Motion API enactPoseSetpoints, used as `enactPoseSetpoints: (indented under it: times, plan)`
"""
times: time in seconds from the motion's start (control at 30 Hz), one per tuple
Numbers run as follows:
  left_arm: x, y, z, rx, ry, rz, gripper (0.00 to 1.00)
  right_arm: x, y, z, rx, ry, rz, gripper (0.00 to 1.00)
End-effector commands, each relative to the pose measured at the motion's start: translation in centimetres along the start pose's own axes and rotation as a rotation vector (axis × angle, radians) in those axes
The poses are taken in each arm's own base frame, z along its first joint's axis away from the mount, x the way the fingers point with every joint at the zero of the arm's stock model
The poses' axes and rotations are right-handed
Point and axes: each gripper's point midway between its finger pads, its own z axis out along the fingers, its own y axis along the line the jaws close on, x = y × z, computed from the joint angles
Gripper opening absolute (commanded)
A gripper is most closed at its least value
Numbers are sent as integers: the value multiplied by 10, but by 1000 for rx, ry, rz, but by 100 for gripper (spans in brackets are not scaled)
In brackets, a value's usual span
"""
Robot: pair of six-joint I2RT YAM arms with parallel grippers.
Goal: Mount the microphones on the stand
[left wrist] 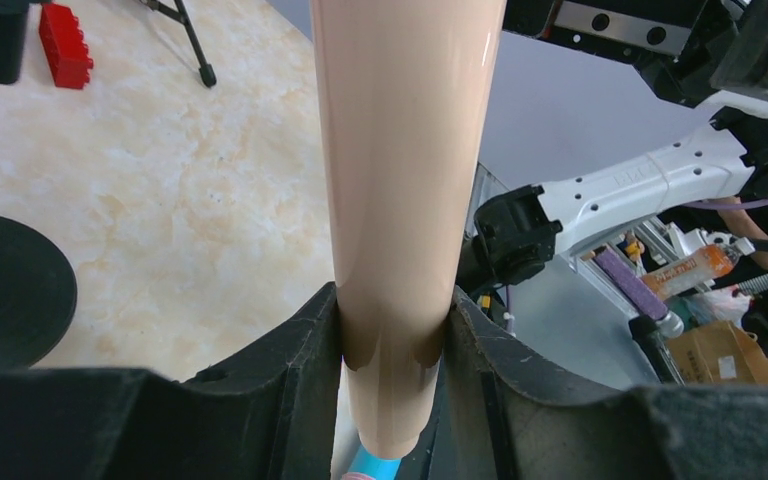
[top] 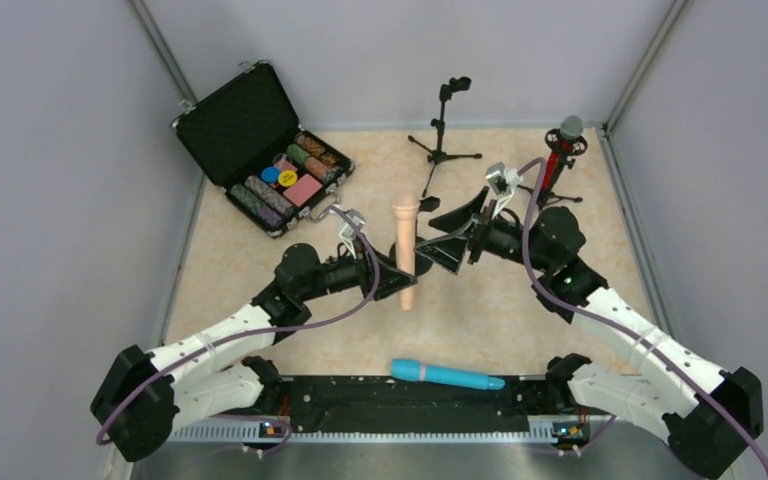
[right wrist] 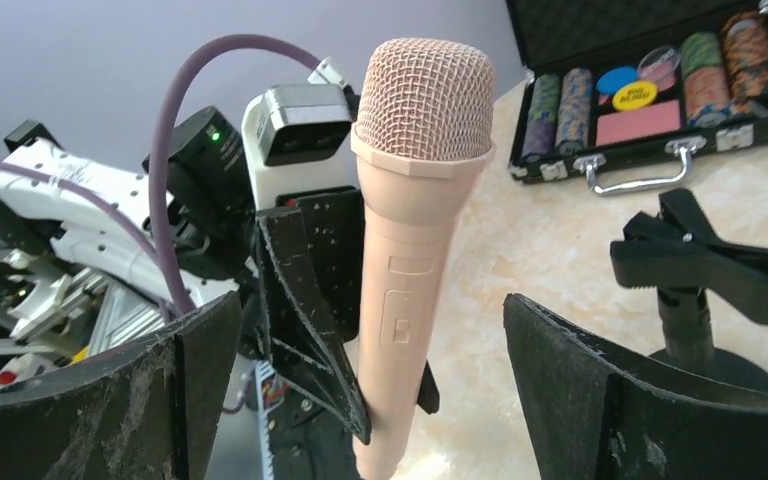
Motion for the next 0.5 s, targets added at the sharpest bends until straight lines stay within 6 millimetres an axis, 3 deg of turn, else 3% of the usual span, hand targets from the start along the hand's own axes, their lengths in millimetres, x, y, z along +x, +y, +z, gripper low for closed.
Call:
enactPoseSetpoints:
  times: [0.0,0.17,0.47]
  plan:
    - [-14,-22,5,108,-3,46,0,4,11,-10,-127,27,34,99]
    - [-14,-29,7,151,4,54,0,12,9,-12,-182,25,114,97]
    - [-7,-39,13,239,73,44,0,27,9,-3,-295,56,230,80]
